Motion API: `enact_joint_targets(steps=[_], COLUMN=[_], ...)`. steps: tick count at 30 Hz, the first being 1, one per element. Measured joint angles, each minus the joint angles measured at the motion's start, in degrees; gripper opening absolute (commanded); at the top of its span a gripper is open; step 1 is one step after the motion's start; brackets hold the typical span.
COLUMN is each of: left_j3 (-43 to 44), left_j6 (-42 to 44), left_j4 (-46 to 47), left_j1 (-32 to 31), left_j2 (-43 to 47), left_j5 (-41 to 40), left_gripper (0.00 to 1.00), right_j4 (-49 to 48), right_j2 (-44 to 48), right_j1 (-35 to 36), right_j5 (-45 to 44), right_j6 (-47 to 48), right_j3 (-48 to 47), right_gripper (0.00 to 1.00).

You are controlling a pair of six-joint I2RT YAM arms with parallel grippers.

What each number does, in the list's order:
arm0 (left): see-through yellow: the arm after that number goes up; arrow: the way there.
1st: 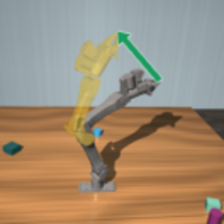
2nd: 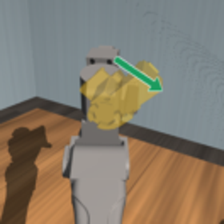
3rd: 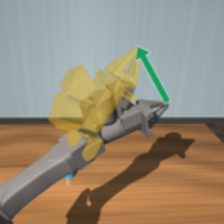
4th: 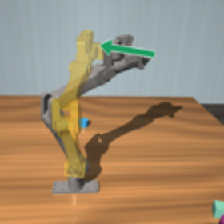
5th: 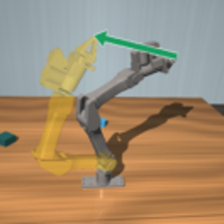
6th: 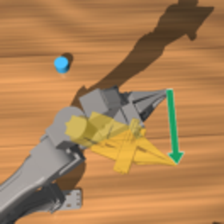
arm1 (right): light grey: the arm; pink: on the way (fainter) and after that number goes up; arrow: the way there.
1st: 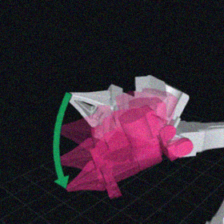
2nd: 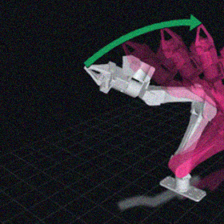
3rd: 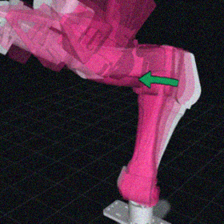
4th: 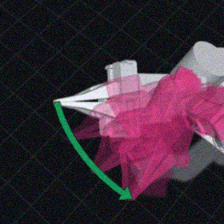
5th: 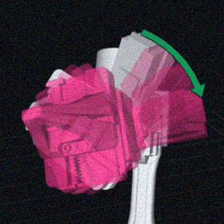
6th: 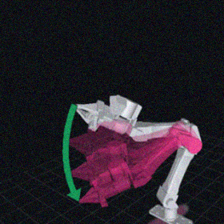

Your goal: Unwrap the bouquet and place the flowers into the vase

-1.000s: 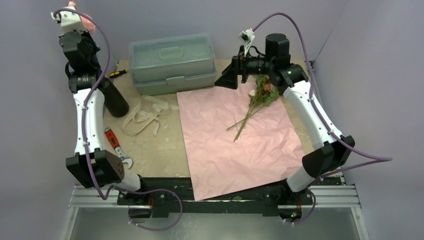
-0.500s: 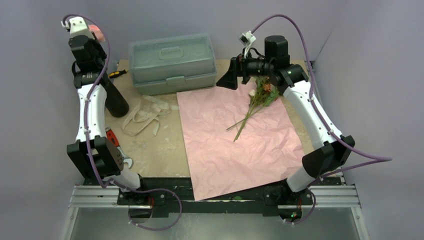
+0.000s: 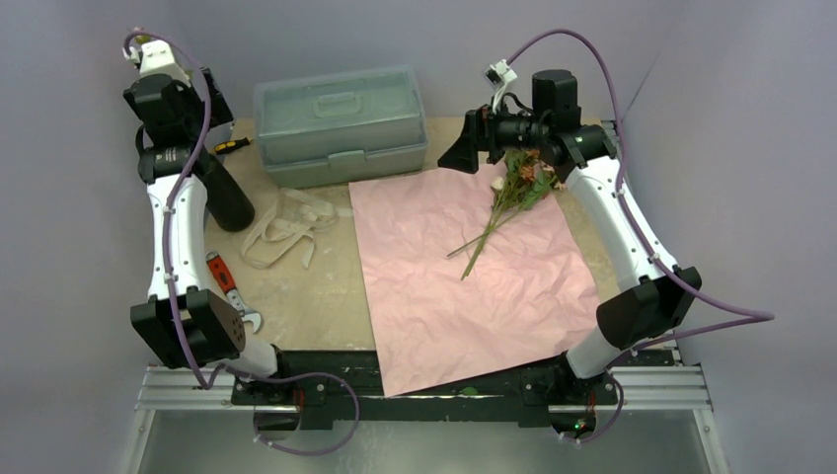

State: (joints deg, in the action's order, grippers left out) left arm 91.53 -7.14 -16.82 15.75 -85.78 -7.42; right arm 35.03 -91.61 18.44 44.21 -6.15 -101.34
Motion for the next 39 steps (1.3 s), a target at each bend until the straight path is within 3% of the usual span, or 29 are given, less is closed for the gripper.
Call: enact_joint_targets(steps=[6,12,21,25,31,39], left_j3=[-0.5,-1.9,-8.4,-9.2,-9.2,-7.7], left_j6=[-0.9,-0.2,2.3,2.5,3.9,4.0], left_j4=[-4.0,-8.2,-12.5,-12.6,-12.4,-12.5], left_j1=[0.0,0.0,-1.4,-4.2,-8.9,-9.9], left_j2=[5.3,8.8,9.6,9.6,9.6,6.8], left_j5=[3.8,13.4,27.1,29.5,29.9,29.8], left_gripper=[1.00,1.00,1.00,1.00,1.00,1.00], right_j4=[0.3,0.3,0.1,-0.3,-2.6,-2.9], right_j2=[0.1,0.1,2.8,3.9,1.5,-9.7], right_j1=[-1.0,-4.0,-5.9,-6.2,-6.6,-11.1], right_j5=[-2.3,-7.4,-26.6,-35.1,-43.7,-46.1], right_j6=[-0.2,-2.3,-9.1,-11.3,-12.9,-14.1], right_j3=[0.7,4.9,16.6,20.7,22.1,21.2], right_gripper=[0.98,0.95,0.74,0.69,0.51,0.44])
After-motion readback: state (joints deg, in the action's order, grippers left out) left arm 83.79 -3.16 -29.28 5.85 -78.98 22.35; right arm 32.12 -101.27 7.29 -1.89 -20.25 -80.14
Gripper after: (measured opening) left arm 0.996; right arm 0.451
